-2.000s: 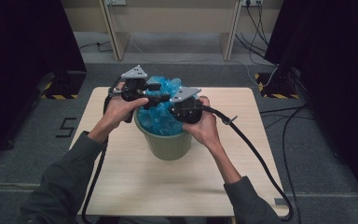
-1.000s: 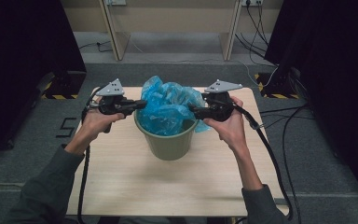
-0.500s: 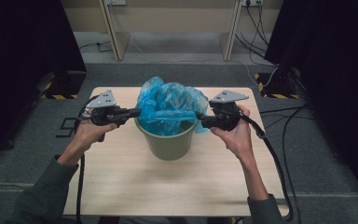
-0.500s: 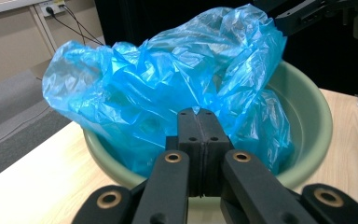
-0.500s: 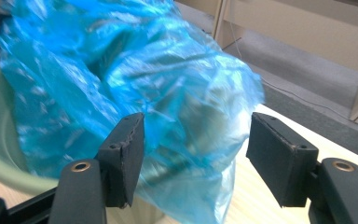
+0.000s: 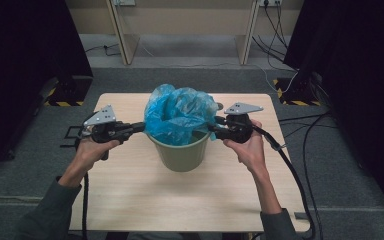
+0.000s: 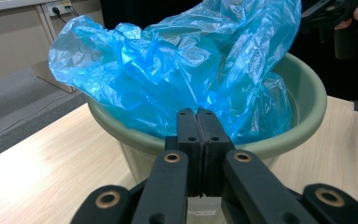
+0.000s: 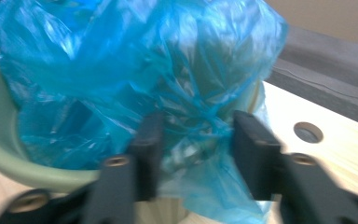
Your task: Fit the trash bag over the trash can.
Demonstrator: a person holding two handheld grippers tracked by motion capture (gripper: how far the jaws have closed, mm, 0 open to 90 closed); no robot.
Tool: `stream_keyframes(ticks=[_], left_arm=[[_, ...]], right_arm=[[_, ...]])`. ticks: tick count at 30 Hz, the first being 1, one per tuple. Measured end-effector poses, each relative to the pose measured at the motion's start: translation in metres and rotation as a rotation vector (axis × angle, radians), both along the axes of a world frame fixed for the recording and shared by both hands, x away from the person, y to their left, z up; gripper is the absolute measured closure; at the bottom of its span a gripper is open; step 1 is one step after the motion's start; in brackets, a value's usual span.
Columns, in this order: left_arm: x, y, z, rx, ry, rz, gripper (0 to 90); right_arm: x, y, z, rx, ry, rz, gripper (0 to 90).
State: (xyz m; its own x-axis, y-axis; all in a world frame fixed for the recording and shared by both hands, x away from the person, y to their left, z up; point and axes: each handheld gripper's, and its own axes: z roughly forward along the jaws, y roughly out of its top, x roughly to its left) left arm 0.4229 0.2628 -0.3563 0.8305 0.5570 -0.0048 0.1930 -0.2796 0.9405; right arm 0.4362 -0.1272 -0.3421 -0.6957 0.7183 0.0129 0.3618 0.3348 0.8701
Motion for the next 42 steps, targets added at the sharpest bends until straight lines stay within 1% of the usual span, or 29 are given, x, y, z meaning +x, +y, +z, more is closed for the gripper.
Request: stream_keyframes(ticks=[1,2,3,5,7,9,10,13,14,15,16,17,18,19,20,21,23,24,25,26,27,28,30,32,34,36,39,40,42], left_arm=[[-0.002,0.000,-0.001,0.001,-0.001,-0.002,88.9],[-0.003,0.000,-0.001,-0.001,-0.001,-0.001,88.9],[-0.003,0.000,-0.001,-0.001,-0.001,-0.001,88.9],[-0.006,0.000,-0.002,0.002,-0.008,-0.002,88.9],[-0.009,0.001,-0.003,0.000,-0.010,-0.005,88.9],[-0.012,0.002,-0.004,-0.007,-0.013,-0.005,88.9],[-0.015,0.004,-0.006,-0.012,-0.014,-0.004,88.9],[-0.020,0.006,-0.009,-0.023,-0.014,-0.005,88.9],[-0.022,0.006,-0.010,-0.027,-0.015,-0.007,88.9],[-0.026,0.007,-0.013,-0.037,-0.017,-0.010,88.9],[-0.028,0.007,-0.015,-0.041,-0.017,-0.011,88.9],[-0.028,0.007,-0.015,-0.041,-0.017,-0.011,88.9],[-0.032,0.007,-0.018,-0.050,-0.013,-0.018,88.9],[-0.032,0.007,-0.018,-0.050,-0.013,-0.018,88.8],[-0.034,0.007,-0.022,-0.044,-0.010,-0.018,88.7],[-0.034,0.007,-0.022,-0.044,-0.010,-0.018,88.6],[-0.035,0.007,-0.026,-0.030,-0.015,-0.002,88.6],[-0.036,0.010,-0.032,-0.039,-0.012,0.012,88.6],[-0.036,0.010,-0.032,-0.039,-0.012,0.012,88.6],[-0.037,0.011,-0.034,-0.049,-0.004,0.013,88.6],[-0.037,0.012,-0.037,-0.048,0.000,0.018,88.6],[-0.037,0.013,-0.040,-0.048,0.002,0.024,88.6],[-0.036,0.013,-0.045,-0.047,0.009,0.028,88.5],[-0.036,0.013,-0.049,-0.037,0.009,0.039,88.2],[-0.034,0.012,-0.052,-0.018,0.013,0.045,88.0],[-0.033,0.012,-0.052,-0.014,0.009,0.051,87.9],[-0.032,0.010,-0.055,0.010,0.000,0.074,87.8],[-0.031,0.009,-0.059,0.019,0.007,0.077,87.8],[-0.030,0.009,-0.060,0.022,0.014,0.078,87.7]], right_arm=[[-0.003,-0.001,0.002,-0.010,-0.020,0.016,80.3],[-0.004,-0.002,0.003,-0.011,-0.026,0.027,84.4],[-0.004,-0.002,0.003,-0.011,-0.026,0.027,84.4],[-0.010,-0.003,0.004,-0.032,-0.040,0.035,89.5],[-0.017,-0.004,0.004,-0.045,-0.054,0.051,90.0],[-0.028,-0.007,0.002,-0.059,-0.065,0.058,90.0],[-0.038,-0.010,-0.004,-0.063,-0.066,0.069,90.0],[-0.052,-0.015,-0.017,-0.075,-0.066,0.072,90.0],[-0.052,-0.015,-0.017,-0.075,-0.066,0.072,90.0],[-0.059,-0.018,-0.026,-0.087,-0.062,0.075,90.0],[-0.061,-0.019,-0.030,-0.088,-0.059,0.077,90.0],[-0.061,-0.019,-0.030,-0.088,-0.059,0.077,90.0],[-0.065,-0.020,-0.038,-0.086,-0.056,0.078,90.0],[-0.065,-0.020,-0.038,-0.086,-0.056,0.078,90.0],[-0.067,-0.022,-0.043,-0.077,-0.058,0.076,90.0],[-0.067,-0.022,-0.043,-0.077,-0.058,0.076,90.0],[-0.068,-0.021,-0.047,-0.077,-0.062,0.071,90.0],[-0.068,-0.020,-0.052,-0.110,-0.067,0.055,90.0],[-0.068,-0.020,-0.052,-0.110,-0.067,0.055,90.0],[-0.068,-0.020,-0.054,-0.113,-0.064,0.052,90.0],[-0.067,-0.020,-0.057,-0.114,-0.063,0.056,90.0],[-0.065,-0.019,-0.064,-0.114,-0.055,0.043,90.0],[-0.063,-0.018,-0.067,-0.124,-0.047,0.045,90.0],[-0.060,-0.016,-0.071,-0.144,-0.039,0.040,90.0],[-0.057,-0.014,-0.073,-0.150,-0.033,0.032,90.0],[-0.055,-0.014,-0.075,-0.153,-0.030,0.031,90.0],[-0.055,-0.014,-0.076,-0.165,-0.030,0.027,90.0],[-0.054,-0.014,-0.077,-0.177,-0.029,0.020,90.0],[-0.054,-0.015,-0.078,-0.183,-0.029,0.017,90.0]])
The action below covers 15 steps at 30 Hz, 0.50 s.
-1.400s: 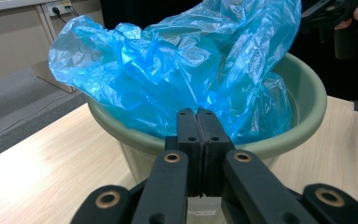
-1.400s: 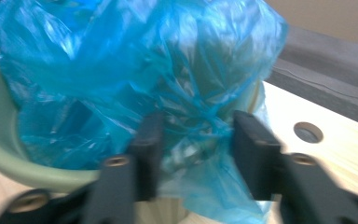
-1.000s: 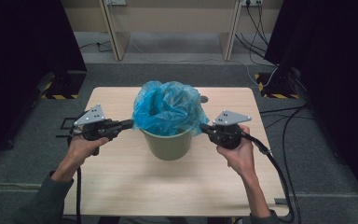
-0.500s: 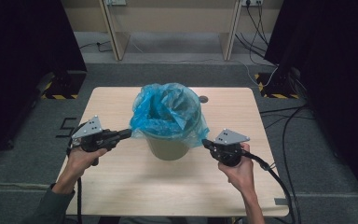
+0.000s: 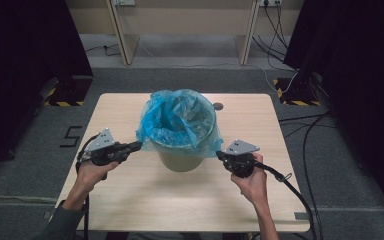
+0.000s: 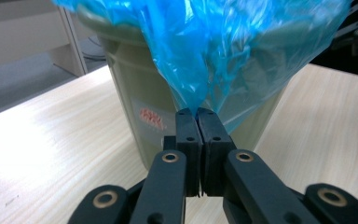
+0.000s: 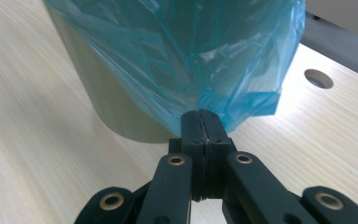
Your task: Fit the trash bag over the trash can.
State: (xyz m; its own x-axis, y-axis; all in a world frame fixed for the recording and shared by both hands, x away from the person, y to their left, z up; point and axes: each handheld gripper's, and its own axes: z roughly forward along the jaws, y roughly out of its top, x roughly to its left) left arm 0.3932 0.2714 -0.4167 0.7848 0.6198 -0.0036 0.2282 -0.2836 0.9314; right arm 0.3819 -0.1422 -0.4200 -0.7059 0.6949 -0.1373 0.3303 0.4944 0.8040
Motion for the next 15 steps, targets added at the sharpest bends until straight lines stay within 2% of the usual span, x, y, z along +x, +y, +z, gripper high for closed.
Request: stream_keyframes(ticks=[6,7,8,9,10,11,12,13,14,15], left_arm=[[0.004,0.001,-0.004,0.000,0.022,0.019,81.2],[0.003,0.002,-0.003,-0.002,0.021,0.026,77.2],[0.003,0.003,-0.001,-0.006,0.023,0.031,66.8],[0.002,0.005,0.000,-0.008,0.025,0.032,66.8],[0.000,0.007,0.003,-0.009,0.023,0.030,63.7],[-0.001,0.010,0.007,-0.009,0.020,0.030,59.7],[-0.003,0.014,0.013,-0.021,0.021,0.025,50.9],[-0.003,0.014,0.013,-0.021,0.021,0.025,47.1],[-0.004,0.018,0.018,-0.059,0.013,0.031,45.1],[-0.004,0.021,0.021,-0.089,0.015,0.032,45.1]], right_arm=[[0.002,-0.004,-0.002,0.012,0.012,-0.006,90.0],[0.002,-0.004,-0.002,0.012,0.012,-0.004,88.8],[0.000,-0.005,0.001,0.012,0.014,-0.008,81.1],[0.000,-0.005,0.001,0.012,0.014,-0.008,81.1],[-0.001,-0.006,0.003,0.014,0.018,-0.014,76.7],[-0.003,-0.009,0.006,0.017,0.012,-0.024,71.7],[-0.006,-0.015,0.013,0.029,0.002,-0.042,62.5],[-0.008,-0.018,0.018,0.043,-0.011,-0.054,60.5],[-0.009,-0.023,0.023,0.069,-0.024,-0.070,57.3],[-0.009,-0.023,0.023,0.069,-0.024,-0.070,57.3]])
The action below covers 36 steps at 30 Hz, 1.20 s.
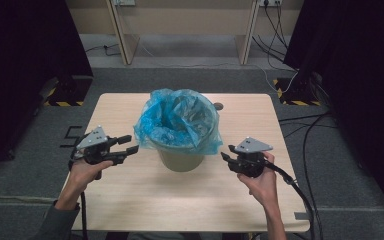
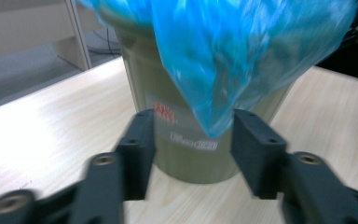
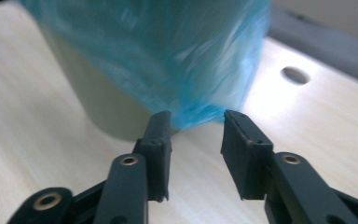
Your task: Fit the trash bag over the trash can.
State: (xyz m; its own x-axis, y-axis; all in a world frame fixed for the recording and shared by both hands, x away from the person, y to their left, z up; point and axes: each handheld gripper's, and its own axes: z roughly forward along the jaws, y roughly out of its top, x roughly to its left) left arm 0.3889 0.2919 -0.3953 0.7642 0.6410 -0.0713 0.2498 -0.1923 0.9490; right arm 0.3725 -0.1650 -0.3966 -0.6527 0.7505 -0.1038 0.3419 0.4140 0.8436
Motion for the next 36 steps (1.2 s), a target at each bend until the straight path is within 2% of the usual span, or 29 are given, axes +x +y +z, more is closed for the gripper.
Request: stream_keyframes(ticks=[3,7,8,9,12,13,14,15,16,18,19,20,22,23,24,26,27,28,29,30,31,32,34,36], left_arm=[[0.001,0.004,0.016,-0.035,-0.023,0.013,37.1],[0.010,-0.001,0.028,-0.040,-0.023,0.016,32.5],[0.014,-0.003,0.032,-0.042,-0.019,0.015,32.5],[0.024,-0.006,0.037,-0.042,-0.002,0.023,31.6],[0.033,-0.010,0.043,-0.034,0.001,0.030,29.3],[0.038,-0.011,0.046,-0.042,0.003,0.029,28.8],[0.043,-0.013,0.049,-0.058,0.013,0.027,28.8],[0.055,-0.017,0.054,-0.070,0.042,0.024,28.0],[0.055,-0.017,0.054,-0.070,0.042,0.024,28.1],[0.066,-0.024,0.057,-0.055,0.052,0.034,28.6],[0.071,-0.028,0.058,-0.047,0.061,0.030,29.3],[0.078,-0.035,0.060,-0.038,0.073,0.023,30.1],[0.082,-0.038,0.060,-0.030,0.079,0.017,34.6],[0.091,-0.042,0.059,-0.011,0.090,0.013,37.5],[0.091,-0.042,0.059,-0.011,0.090,0.013,42.9],[0.098,-0.043,0.057,0.001,0.088,0.020,46.3],[0.105,-0.041,0.054,0.012,0.081,0.034,55.4],[0.105,-0.041,0.054,0.012,0.081,0.034,59.7],[0.107,-0.041,0.052,0.024,0.078,0.038,59.7],[0.109,-0.040,0.050,0.035,0.070,0.045,64.6],[0.111,-0.038,0.048,0.035,0.065,0.050,72.2],[0.113,-0.037,0.047,0.028,0.057,0.056,72.2],[0.115,-0.032,0.046,0.019,0.044,0.083,75.7],[0.116,-0.026,0.045,0.032,0.037,0.105,78.4]], right_arm=[[0.001,-0.012,0.017,0.070,-0.031,-0.037,50.1],[0.016,-0.014,0.033,0.082,-0.038,-0.064,47.4],[0.016,-0.014,0.033,0.082,-0.038,-0.064,47.4],[0.025,-0.012,0.042,0.090,-0.043,-0.066,46.8],[0.034,-0.010,0.050,0.102,-0.046,-0.063,45.8],[0.041,-0.006,0.058,0.117,-0.045,-0.052,44.6],[0.041,-0.006,0.058,0.117,-0.045,-0.052,44.6],[0.049,0.000,0.064,0.124,-0.041,-0.041,44.0],[0.049,0.000,0.064,0.124,-0.041,-0.041,44.0],[0.060,0.008,0.069,0.127,-0.026,-0.043,42.6],[0.072,0.014,0.071,0.129,-0.015,-0.053,42.0],[0.076,0.016,0.072,0.128,-0.013,-0.055,41.9],[0.088,0.022,0.073,0.135,0.006,-0.054,41.4],[0.095,0.025,0.073,0.154,0.021,-0.054,41.1],[0.100,0.027,0.072,0.161,0.033,-0.051,40.7],[0.104,0.030,0.071,0.159,0.044,-0.051,40.5],[0.113,0.034,0.068,0.153,0.058,-0.062,40.2],[0.113,0.034,0.068,0.153,0.058,-0.062,40.2],[0.118,0.035,0.066,0.160,0.076,-0.062,40.2],[0.121,0.036,0.064,0.163,0.089,-0.064,40.2],[0.130,0.038,0.058,0.153,0.112,-0.074,42.0],[0.130,0.038,0.058,0.153,0.112,-0.074,42.0],[0.135,0.040,0.053,0.140,0.117,-0.062,47.6],[0.136,0.041,0.051,0.136,0.108,-0.040,54.4]])
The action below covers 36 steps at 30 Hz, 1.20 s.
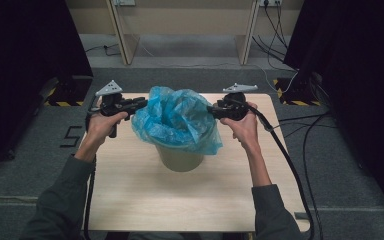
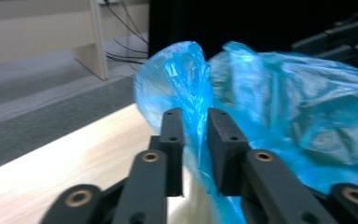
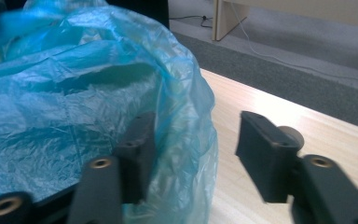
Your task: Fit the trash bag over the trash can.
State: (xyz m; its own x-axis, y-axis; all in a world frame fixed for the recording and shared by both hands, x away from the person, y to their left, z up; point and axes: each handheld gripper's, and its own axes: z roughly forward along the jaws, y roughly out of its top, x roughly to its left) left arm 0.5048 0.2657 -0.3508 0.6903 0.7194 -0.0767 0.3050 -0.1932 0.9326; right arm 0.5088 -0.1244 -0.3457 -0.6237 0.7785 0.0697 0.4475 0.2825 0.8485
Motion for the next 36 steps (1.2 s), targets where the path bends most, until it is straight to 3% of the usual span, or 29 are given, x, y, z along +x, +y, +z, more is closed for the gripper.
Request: stream_keyframes(ticks=[3,4,8,11,14,15,16,18,19,20,21,22,23,26,27,29,31,33,36], left_arm=[[0.001,0.009,-0.006,0.020,0.006,0.025,80.6],[0.000,0.014,-0.012,0.030,0.012,0.031,82.9],[-0.004,0.019,-0.024,0.059,0.014,0.035,86.2],[-0.008,0.025,-0.033,0.040,0.022,0.037,86.4],[-0.009,0.028,-0.033,0.021,0.025,0.034,83.3],[-0.010,0.032,-0.028,-0.041,0.033,0.043,78.0],[-0.010,0.032,-0.028,-0.041,0.033,0.043,73.1],[-0.013,0.036,-0.018,-0.077,0.016,0.049,69.9],[-0.015,0.037,-0.010,-0.091,0.013,0.048,62.2],[-0.015,0.037,-0.010,-0.091,0.013,0.048,59.5],[-0.016,0.036,-0.002,-0.089,0.009,0.048,57.6],[-0.016,0.036,-0.002,-0.089,0.009,0.048,55.2],[-0.017,0.034,0.006,-0.108,0.015,0.042,52.4],[-0.019,0.029,0.014,-0.143,0.028,0.032,40.1],[-0.021,0.025,0.017,-0.151,0.034,0.027,40.1],[-0.024,0.016,0.021,-0.140,0.049,-0.003,29.8],[-0.026,0.008,0.022,-0.097,0.057,-0.018,26.4],[-0.025,0.000,0.017,-0.035,0.078,-0.027,27.8],[-0.023,-0.001,0.013,-0.027,0.083,-0.044,45.2]], right_arm=[[-0.002,-0.001,0.001,0.011,-0.031,0.039,66.9],[-0.003,-0.002,0.002,0.029,-0.054,0.053,75.4],[-0.002,-0.003,0.004,0.030,-0.073,0.062,83.3],[0.000,-0.007,0.003,0.032,-0.080,0.050,88.1],[0.001,-0.010,0.002,0.023,-0.081,0.043,88.7],[0.002,-0.012,0.000,0.027,-0.073,0.035,89.1],[0.002,-0.012,0.000,0.027,-0.073,0.035,89.1],[0.003,-0.014,-0.001,0.038,-0.064,0.026,85.0],[0.002,-0.014,0.000,0.048,-0.061,0.008,74.9],[0.002,-0.014,0.000,0.048,-0.061,0.008,74.9],[0.001,-0.012,0.002,0.059,-0.057,-0.027,64.5],[0.001,-0.012,0.002,0.059,-0.057,-0.027,64.5],[0.000,-0.011,0.004,0.083,-0.049,-0.036,56.9],[-0.001,-0.010,0.006,0.103,-0.044,-0.043,49.7],[-0.002,-0.010,0.007,0.111,-0.038,-0.043,46.5],[-0.002,-0.009,0.007,0.127,-0.005,-0.040,42.2],[-0.003,-0.009,0.007,0.121,-0.015,-0.039,41.5],[-0.004,-0.007,0.006,0.122,-0.005,-0.021,41.2],[-0.005,-0.004,0.005,0.110,0.013,-0.005,41.4]])
